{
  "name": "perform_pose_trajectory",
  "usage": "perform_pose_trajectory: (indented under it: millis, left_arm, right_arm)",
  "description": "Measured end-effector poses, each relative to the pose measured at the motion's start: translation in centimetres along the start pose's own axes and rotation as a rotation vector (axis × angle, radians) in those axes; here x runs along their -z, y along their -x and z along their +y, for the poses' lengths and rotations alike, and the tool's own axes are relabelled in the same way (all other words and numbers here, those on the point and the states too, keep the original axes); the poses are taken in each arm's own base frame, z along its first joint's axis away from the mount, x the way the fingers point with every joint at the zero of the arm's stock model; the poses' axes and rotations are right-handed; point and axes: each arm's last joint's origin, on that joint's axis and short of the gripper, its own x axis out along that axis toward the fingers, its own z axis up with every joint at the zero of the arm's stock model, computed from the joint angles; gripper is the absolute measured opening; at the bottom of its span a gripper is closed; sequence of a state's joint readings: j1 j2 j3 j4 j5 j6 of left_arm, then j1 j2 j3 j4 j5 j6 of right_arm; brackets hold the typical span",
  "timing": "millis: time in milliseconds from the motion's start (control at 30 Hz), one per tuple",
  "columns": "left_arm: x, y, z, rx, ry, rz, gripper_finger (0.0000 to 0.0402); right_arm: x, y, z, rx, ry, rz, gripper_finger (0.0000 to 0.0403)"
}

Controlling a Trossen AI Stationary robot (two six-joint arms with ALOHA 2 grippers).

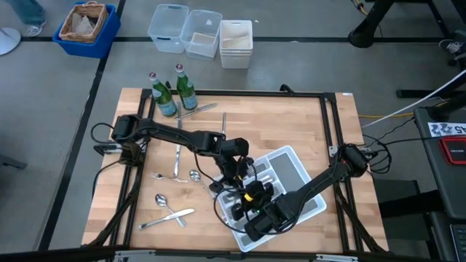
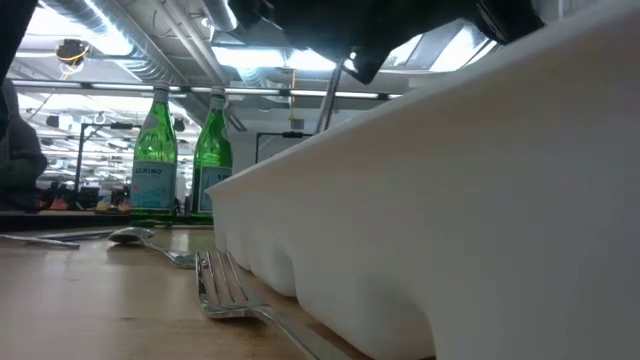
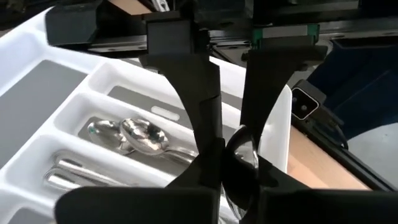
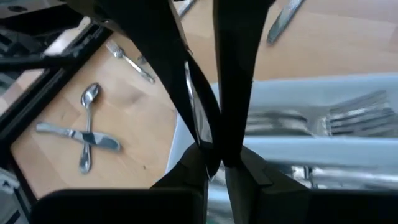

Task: Sort silverware
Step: Put the silver spoon into the white silverware tray

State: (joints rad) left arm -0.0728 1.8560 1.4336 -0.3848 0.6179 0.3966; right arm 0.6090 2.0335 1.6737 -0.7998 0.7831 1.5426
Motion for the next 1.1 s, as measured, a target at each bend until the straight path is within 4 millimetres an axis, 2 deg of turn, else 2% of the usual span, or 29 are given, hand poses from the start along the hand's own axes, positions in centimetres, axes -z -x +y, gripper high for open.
perform_pose_trajectory:
  millis: [133, 500, 733, 900, 1100]
  left_arm:
    - [0.1, 0.9, 0.0, -0.017, 0.009, 0.022, 0.0023]
    - [-0.1, 1.1, -0.1, -0.019, 0.014, 0.017, 0.0078]
    - [0.2, 1.5, -0.1, -0.017, 0.065, 0.051, 0.0120]
    - [0.9, 2.2, -0.1, -0.007, 0.123, 0.101, 0.0119]
    - [1.2, 2.3, -0.2, 0.003, 0.148, 0.127, 0.0088]
  right_arm:
    - [-0.2, -0.1, 0.1, -0.003, -0.005, -0.010, 0.0036]
    - [0.1, -0.1, 0.1, -0.007, -0.006, 0.017, 0.0008]
    - [0.1, -0.1, 0.1, -0.010, -0.007, 0.016, 0.0016]
    - [0.1, -0.1, 0.1, -0.011, -0.007, 0.016, 0.0009]
    - [0.1, -0.1, 0.1, -0.011, -0.008, 0.016, 0.0013]
